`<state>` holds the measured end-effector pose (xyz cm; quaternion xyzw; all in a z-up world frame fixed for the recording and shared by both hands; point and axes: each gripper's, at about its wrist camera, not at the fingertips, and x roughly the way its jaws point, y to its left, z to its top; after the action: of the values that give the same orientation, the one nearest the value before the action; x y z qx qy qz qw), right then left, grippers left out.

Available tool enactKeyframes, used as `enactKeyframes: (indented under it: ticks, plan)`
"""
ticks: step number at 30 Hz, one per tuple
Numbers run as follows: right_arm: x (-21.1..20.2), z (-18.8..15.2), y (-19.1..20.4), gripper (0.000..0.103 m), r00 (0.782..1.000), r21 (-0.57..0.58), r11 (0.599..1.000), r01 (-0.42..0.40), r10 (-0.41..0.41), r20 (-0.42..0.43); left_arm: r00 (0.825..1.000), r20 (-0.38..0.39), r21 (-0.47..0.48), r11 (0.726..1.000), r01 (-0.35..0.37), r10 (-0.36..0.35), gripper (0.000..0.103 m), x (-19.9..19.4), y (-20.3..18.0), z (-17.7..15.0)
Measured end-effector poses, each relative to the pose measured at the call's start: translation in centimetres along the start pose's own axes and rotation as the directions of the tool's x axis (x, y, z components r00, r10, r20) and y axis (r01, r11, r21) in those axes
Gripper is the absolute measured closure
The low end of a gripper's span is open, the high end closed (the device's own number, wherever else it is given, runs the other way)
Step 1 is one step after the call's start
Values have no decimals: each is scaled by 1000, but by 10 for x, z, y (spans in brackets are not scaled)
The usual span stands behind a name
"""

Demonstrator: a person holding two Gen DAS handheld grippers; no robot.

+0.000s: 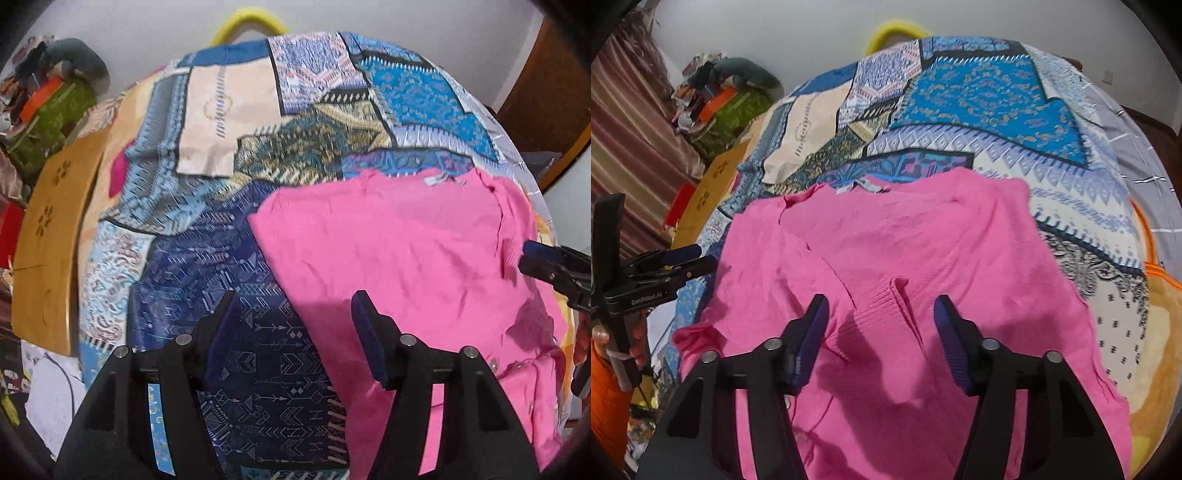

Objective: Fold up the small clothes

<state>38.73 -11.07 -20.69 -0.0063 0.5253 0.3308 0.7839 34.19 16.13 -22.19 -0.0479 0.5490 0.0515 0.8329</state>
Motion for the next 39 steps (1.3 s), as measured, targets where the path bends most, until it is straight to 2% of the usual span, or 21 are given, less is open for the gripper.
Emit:
enactKeyframes:
  ticks: [1,3,4,6,7,12,18,30,35,39]
  plan:
    - [3,0,0,60,1000,2,1000,2,-2,-7,1000,-4,3,1000,2,-2,41,3,-2,0]
    - [10,-1,0,74,1000,7,1000,0,0,-23,1000,-19,21,1000,3,-3,41,11,-5,-2]
    - [13,-2,0,76,1000,5,1000,1,0,-25,1000,-24,26,1000,4,-3,41,13,-6,-2]
    - [13,-4,2,90,1000,-13,1000,10,-10,-16,999,-40,43,999,0,2,41,21,-11,-4]
    - [11,-4,3,93,1000,-24,1000,17,-18,-7,999,-43,46,999,-1,3,41,23,-11,-4]
    - [-8,0,6,97,996,-58,998,28,-24,84,999,-44,33,999,11,-10,41,27,-9,-2]
    - [-29,6,-2,97,984,-36,998,61,-54,168,999,-44,27,1000,5,-3,38,28,-8,-3]
    - [-25,-13,-35,97,978,28,989,145,-147,145,999,-49,24,1000,-21,22,34,29,-8,-4]
    - [-37,-13,-38,97,975,43,988,150,-155,159,998,-57,26,999,-40,42,34,27,-8,-4]
    - [-59,-12,-35,97,968,35,985,169,-172,185,995,-46,38,996,-84,86,34,18,-11,-3]
